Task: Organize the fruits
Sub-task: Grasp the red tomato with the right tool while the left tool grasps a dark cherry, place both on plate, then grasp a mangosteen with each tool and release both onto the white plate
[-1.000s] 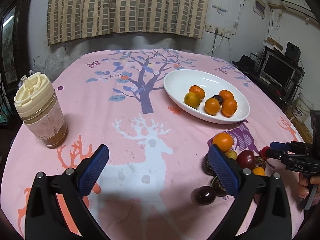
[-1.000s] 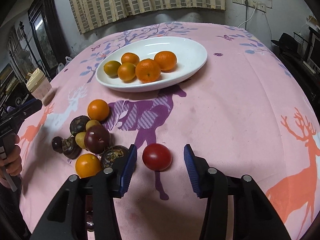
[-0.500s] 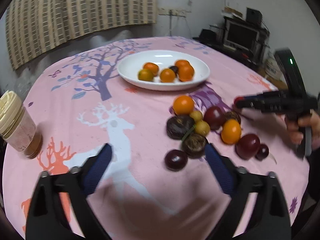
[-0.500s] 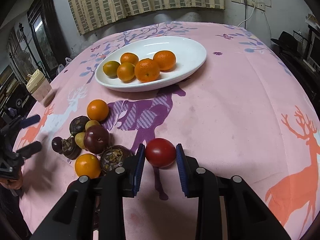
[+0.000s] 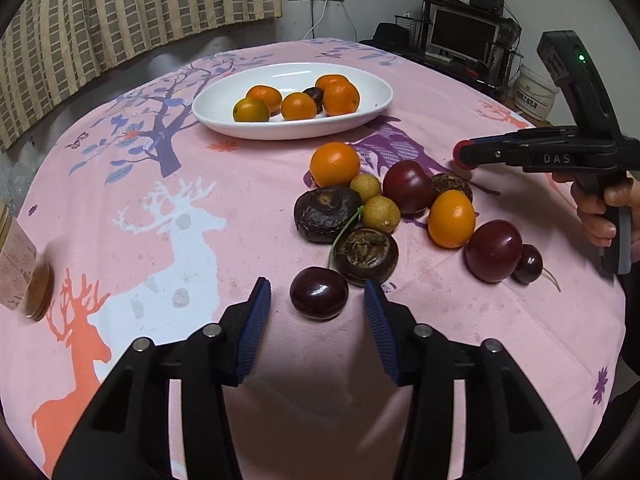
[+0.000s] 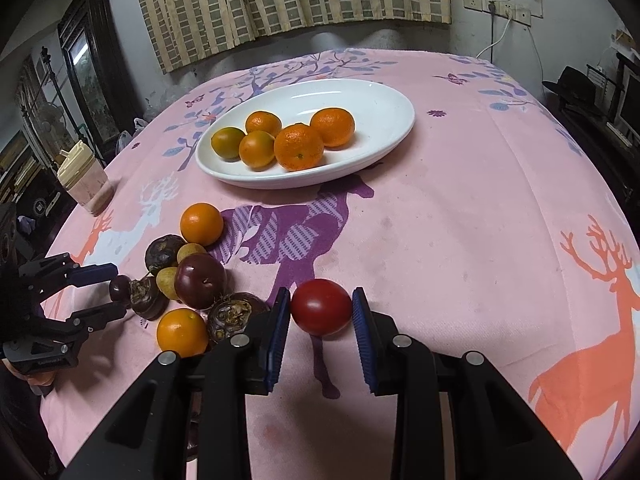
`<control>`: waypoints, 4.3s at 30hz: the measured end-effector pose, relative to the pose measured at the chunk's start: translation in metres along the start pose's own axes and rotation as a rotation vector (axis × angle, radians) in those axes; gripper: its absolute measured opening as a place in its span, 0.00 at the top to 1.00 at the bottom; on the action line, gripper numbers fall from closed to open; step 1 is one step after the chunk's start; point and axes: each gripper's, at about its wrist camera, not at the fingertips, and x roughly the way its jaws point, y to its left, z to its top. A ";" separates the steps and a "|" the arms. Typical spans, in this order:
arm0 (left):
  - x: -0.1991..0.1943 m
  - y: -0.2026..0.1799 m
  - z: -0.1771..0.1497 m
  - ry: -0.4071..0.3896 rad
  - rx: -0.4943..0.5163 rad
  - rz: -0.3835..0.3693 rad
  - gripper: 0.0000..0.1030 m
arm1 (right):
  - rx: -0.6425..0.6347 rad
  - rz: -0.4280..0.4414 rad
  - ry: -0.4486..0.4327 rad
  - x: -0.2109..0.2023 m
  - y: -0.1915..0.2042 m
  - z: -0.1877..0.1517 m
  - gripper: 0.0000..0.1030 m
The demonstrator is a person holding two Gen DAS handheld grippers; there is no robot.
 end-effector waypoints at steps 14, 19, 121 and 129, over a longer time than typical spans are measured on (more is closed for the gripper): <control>0.006 0.003 -0.001 0.023 -0.017 -0.029 0.70 | 0.003 0.002 -0.014 -0.004 -0.002 -0.001 0.69; -0.001 0.005 0.000 0.001 -0.031 -0.019 0.70 | -0.028 -0.025 0.003 0.001 0.003 -0.004 0.68; 0.026 -0.020 0.019 0.063 -0.082 -0.080 0.61 | -0.137 0.104 -0.012 -0.002 0.021 0.002 0.60; 0.017 -0.016 0.017 0.045 -0.101 -0.095 0.62 | -0.140 0.102 -0.014 0.000 0.021 0.001 0.60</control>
